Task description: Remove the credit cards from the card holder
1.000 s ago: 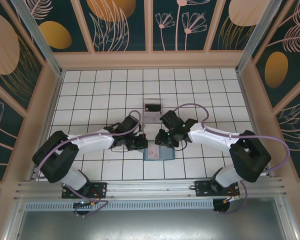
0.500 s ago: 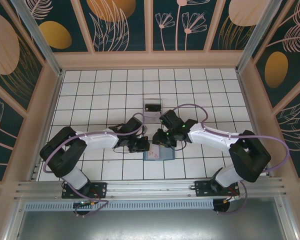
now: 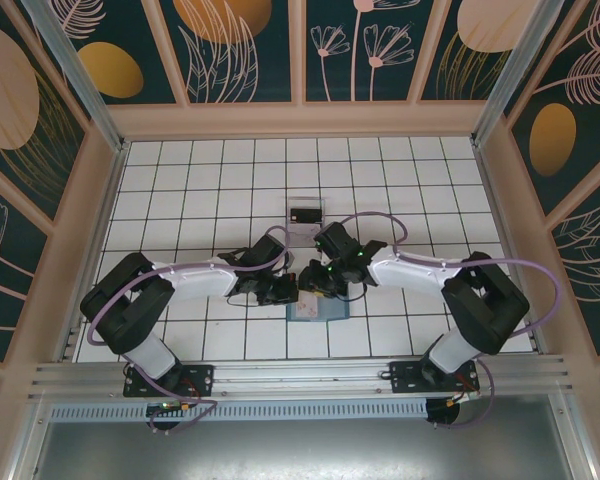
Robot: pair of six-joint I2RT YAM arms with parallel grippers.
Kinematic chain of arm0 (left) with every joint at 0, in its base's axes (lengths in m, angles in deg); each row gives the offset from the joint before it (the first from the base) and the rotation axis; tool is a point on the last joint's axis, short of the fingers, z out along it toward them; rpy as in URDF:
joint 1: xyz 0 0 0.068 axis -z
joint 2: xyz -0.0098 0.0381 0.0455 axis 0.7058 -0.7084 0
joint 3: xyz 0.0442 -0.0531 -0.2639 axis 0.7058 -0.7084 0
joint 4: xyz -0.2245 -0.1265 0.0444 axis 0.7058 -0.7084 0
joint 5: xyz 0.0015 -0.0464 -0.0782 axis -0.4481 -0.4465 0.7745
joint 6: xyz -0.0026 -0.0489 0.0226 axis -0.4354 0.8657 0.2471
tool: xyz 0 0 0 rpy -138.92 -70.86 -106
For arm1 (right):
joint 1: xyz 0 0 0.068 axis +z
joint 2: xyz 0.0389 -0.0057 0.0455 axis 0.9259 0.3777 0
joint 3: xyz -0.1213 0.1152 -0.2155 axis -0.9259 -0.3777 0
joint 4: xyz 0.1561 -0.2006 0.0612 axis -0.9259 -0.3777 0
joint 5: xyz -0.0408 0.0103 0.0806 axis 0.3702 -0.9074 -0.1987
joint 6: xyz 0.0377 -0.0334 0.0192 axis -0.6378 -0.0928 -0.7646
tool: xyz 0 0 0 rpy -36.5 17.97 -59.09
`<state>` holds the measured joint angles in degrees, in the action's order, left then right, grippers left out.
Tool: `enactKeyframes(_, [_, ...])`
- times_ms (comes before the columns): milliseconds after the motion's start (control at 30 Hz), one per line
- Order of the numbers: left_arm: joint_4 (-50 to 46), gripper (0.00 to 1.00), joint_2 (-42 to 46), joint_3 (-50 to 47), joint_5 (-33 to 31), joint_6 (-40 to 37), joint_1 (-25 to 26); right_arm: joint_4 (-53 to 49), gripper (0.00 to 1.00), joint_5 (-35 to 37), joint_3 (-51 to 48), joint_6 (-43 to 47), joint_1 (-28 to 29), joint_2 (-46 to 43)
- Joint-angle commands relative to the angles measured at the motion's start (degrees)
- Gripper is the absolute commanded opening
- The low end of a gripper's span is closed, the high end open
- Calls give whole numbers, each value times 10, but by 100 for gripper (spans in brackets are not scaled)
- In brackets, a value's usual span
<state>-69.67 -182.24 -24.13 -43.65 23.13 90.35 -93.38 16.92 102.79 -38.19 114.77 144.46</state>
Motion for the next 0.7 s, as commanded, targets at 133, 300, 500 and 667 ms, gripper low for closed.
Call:
enactKeyframes(133, [-17,0,-3,-4,-12,-6,4,13,34,4,-22,-8,5,23])
enactKeyframes(300, [-19,0,-1,-5,-13,-6,4,9,34,14,-27,-7,5,27])
enactKeyframes(500, [-20,0,-1,-4,-15,-5,4,-11,35,30,-26,0,5,24])
enactKeyframes(667, [-27,6,1,0,-19,-6,4,-29,36,46,-25,4,5,24])
